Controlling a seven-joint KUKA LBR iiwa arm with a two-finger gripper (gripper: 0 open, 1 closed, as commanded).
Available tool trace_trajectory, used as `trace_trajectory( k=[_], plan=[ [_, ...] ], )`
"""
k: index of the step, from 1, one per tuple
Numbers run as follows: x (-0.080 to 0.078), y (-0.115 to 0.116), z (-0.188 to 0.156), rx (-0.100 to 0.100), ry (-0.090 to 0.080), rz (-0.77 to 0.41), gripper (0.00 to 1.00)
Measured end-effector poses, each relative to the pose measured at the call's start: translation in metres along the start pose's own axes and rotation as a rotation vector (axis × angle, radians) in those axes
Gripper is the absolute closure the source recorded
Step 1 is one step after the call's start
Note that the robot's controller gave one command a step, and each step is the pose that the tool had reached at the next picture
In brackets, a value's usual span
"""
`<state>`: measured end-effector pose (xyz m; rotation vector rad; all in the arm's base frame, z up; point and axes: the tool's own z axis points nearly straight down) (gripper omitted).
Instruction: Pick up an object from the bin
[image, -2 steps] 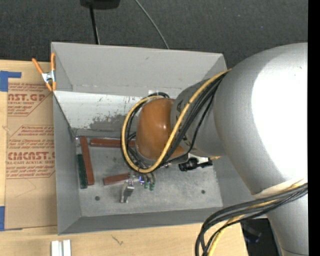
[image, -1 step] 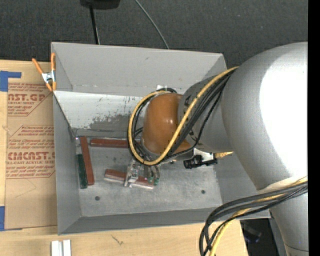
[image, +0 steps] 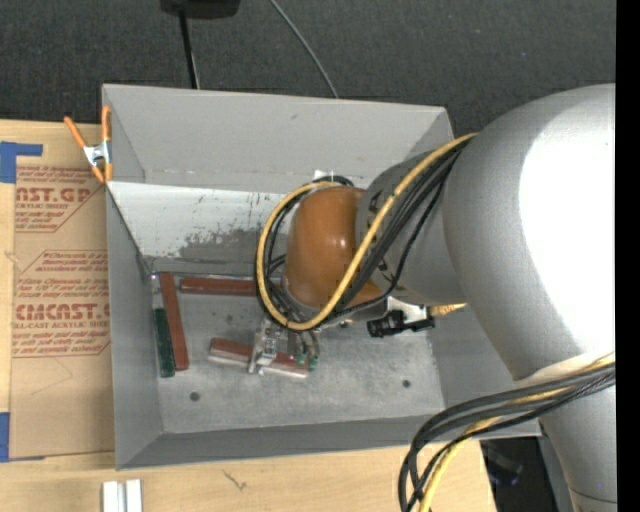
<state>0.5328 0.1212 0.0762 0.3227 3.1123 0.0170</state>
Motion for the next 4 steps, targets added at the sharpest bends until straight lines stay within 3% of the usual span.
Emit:
trace_trajectory(
  k=[4],
  plan=[
    [0.002,-0.001,-0.021,0.012,0.015,0.000,1.00]
  ],
)
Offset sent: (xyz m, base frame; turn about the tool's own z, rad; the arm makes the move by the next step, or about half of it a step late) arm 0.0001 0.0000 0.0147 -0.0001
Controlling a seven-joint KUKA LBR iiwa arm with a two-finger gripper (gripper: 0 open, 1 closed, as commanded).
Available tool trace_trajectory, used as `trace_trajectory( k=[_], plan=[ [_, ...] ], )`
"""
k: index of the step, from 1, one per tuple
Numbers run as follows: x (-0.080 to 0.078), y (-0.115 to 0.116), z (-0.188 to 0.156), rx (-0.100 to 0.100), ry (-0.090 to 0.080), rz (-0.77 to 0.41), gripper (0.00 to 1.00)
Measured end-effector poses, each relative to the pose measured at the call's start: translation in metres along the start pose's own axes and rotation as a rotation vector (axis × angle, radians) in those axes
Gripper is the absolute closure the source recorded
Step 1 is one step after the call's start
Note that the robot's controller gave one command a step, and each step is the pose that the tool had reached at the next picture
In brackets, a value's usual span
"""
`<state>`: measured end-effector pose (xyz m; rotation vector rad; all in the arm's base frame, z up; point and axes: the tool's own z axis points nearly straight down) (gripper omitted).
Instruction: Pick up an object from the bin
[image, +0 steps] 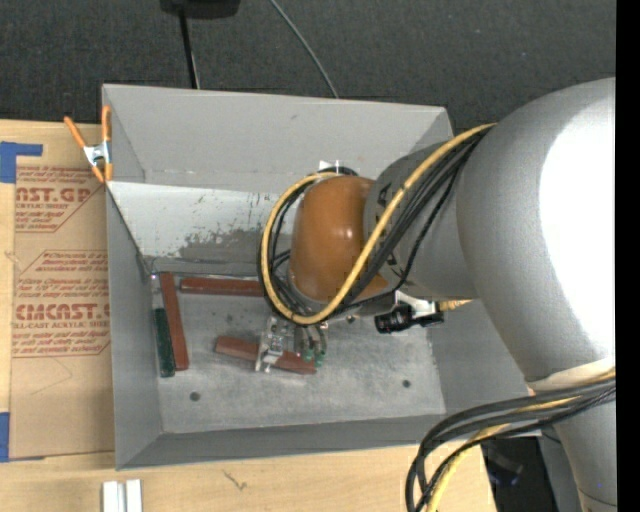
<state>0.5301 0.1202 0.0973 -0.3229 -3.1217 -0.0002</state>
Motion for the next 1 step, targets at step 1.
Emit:
trace_trajectory(
  k=[1],
  plan=[
    [0.0008,-0.0003,-0.0152,0.001,0.003,0.000,1.00]
  ],
)
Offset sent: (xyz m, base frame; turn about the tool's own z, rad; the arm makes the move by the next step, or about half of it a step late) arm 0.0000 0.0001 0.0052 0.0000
